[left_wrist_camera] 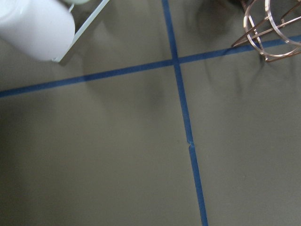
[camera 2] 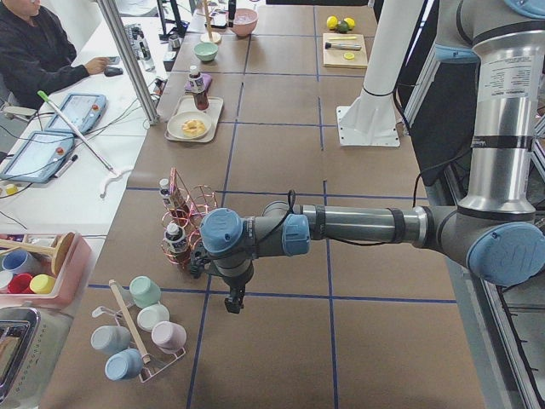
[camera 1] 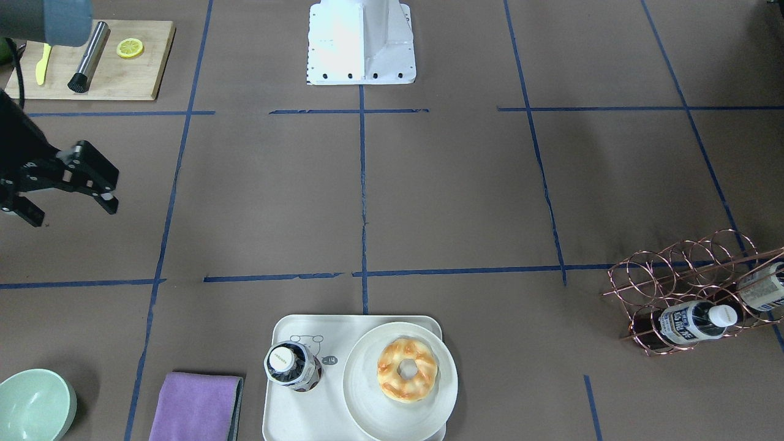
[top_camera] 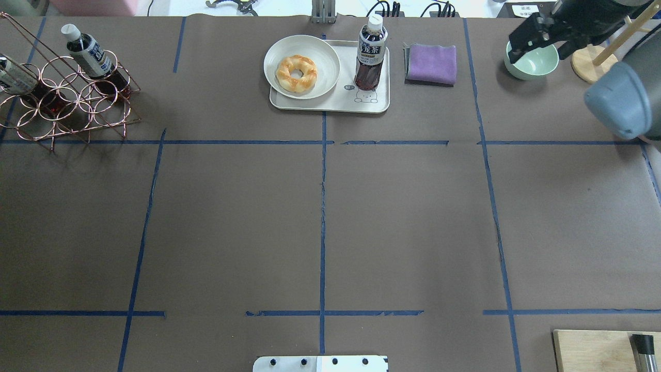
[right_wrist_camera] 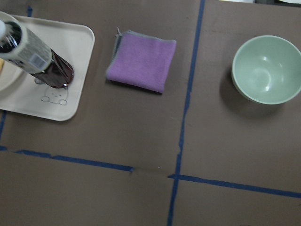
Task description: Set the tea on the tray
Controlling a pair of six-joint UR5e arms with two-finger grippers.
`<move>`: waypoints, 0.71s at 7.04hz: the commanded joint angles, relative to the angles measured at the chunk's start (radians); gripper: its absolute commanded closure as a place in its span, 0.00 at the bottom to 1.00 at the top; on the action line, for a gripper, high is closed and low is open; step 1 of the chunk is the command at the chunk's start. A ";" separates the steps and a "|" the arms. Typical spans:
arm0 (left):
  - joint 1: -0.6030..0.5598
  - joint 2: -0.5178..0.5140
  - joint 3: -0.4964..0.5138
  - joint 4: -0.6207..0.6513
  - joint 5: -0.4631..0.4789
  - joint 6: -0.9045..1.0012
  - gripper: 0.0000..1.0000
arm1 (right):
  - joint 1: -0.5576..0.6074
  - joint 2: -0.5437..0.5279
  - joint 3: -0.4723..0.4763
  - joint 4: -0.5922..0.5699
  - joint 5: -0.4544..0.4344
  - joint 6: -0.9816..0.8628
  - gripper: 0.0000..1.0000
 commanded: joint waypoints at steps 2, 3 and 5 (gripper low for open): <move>0.000 0.000 -0.008 0.000 -0.005 -0.051 0.00 | 0.207 -0.250 0.011 -0.005 0.087 -0.447 0.00; 0.000 0.000 -0.008 0.000 -0.005 -0.051 0.00 | 0.276 -0.320 -0.008 -0.004 0.122 -0.572 0.00; -0.001 0.000 -0.011 -0.001 -0.005 -0.051 0.00 | 0.361 -0.507 -0.020 0.010 0.132 -0.752 0.00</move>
